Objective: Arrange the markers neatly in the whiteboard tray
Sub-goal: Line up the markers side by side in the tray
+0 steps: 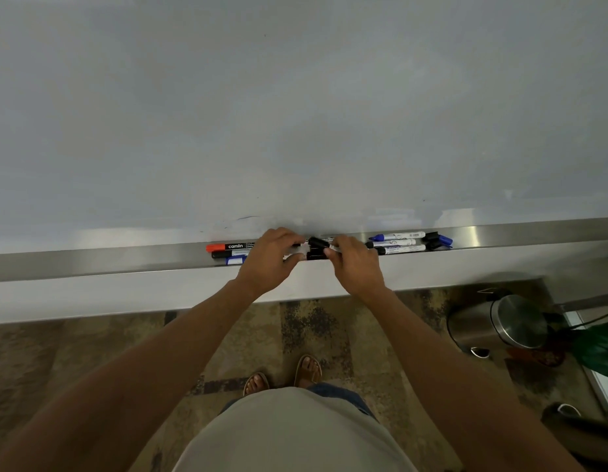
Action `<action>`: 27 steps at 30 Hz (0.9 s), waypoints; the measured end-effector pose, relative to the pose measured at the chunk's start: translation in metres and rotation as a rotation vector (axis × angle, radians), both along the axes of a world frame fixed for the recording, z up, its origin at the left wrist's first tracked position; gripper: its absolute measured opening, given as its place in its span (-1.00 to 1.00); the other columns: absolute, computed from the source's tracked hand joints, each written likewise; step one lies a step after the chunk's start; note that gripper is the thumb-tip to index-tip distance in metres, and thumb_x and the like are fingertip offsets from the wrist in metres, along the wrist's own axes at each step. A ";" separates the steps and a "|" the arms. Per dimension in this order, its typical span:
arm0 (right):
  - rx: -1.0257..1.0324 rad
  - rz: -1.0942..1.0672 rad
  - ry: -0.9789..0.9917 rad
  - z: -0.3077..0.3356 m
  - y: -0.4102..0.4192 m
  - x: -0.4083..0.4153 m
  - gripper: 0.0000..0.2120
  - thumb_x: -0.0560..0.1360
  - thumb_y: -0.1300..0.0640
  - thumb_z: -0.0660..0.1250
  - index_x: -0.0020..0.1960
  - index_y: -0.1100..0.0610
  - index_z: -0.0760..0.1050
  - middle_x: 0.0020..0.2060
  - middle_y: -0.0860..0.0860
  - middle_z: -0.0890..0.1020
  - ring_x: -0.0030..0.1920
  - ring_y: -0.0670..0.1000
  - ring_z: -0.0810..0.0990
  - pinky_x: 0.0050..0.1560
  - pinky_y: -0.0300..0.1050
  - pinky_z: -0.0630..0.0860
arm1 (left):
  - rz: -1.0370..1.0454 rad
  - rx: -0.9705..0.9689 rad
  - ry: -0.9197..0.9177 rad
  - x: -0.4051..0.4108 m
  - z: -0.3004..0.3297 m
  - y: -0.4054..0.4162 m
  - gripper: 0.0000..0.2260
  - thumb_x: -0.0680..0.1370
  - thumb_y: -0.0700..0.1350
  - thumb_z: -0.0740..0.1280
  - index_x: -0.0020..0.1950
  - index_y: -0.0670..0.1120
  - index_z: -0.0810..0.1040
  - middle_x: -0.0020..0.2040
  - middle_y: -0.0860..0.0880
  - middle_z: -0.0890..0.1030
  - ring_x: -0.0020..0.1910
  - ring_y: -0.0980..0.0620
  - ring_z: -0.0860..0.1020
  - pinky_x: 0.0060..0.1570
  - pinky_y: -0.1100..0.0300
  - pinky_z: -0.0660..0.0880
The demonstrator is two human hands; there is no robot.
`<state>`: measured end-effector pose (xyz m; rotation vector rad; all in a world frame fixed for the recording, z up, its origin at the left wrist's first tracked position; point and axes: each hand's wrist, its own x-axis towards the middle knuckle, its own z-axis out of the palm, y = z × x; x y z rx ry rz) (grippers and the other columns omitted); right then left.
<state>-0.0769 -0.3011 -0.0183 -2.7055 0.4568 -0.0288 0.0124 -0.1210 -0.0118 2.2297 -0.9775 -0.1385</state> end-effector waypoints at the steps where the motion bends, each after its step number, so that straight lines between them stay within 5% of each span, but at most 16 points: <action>1: -0.003 -0.009 -0.015 -0.001 -0.005 0.000 -0.76 0.61 0.00 0.16 0.13 0.15 0.44 0.00 0.13 0.59 -0.01 0.18 0.55 0.05 0.13 0.40 | 0.001 0.027 -0.012 0.001 -0.001 -0.001 -0.75 0.51 -0.11 0.39 0.16 -0.13 0.59 0.09 -0.11 0.59 0.05 -0.12 0.50 0.06 0.04 0.43; 3: 0.018 -0.030 -0.058 0.000 -0.013 0.000 -0.83 0.57 0.18 0.23 0.15 0.16 0.46 0.00 0.15 0.57 0.00 0.20 0.53 0.01 0.12 0.43 | -0.014 0.085 -0.039 0.002 -0.003 -0.006 -0.76 0.52 -0.10 0.38 0.16 -0.14 0.60 0.08 -0.12 0.59 0.03 -0.14 0.50 0.03 0.01 0.46; 9: 0.001 0.014 -0.108 0.005 -0.022 0.006 -0.60 0.33 0.49 0.30 0.13 0.27 0.54 0.02 0.25 0.55 -0.03 0.27 0.52 -0.02 0.14 0.50 | -0.054 0.216 -0.114 -0.004 -0.005 -0.030 -0.71 0.53 -0.08 0.34 0.23 -0.10 0.56 0.14 -0.12 0.55 0.07 -0.17 0.48 0.03 -0.05 0.46; 22: -0.101 0.162 -0.298 -0.005 -0.030 0.017 -0.70 0.23 0.50 0.40 -0.08 0.29 0.58 -0.21 0.18 0.65 -0.15 0.21 0.59 -0.07 0.02 0.55 | -0.022 0.413 -0.084 -0.002 -0.013 -0.051 -0.72 0.58 -0.05 0.24 0.26 -0.08 0.53 0.13 -0.12 0.51 0.16 -0.14 0.44 0.09 -0.04 0.44; 27: -0.151 0.135 -0.307 -0.018 -0.025 0.020 -0.74 0.29 0.45 0.40 -0.05 0.25 0.59 -0.14 0.16 0.62 -0.08 0.20 0.57 -0.05 0.03 0.51 | -0.011 0.460 -0.078 -0.003 -0.015 -0.051 -0.72 0.58 -0.04 0.24 0.25 -0.09 0.52 0.15 -0.12 0.53 0.16 -0.15 0.45 0.09 -0.03 0.41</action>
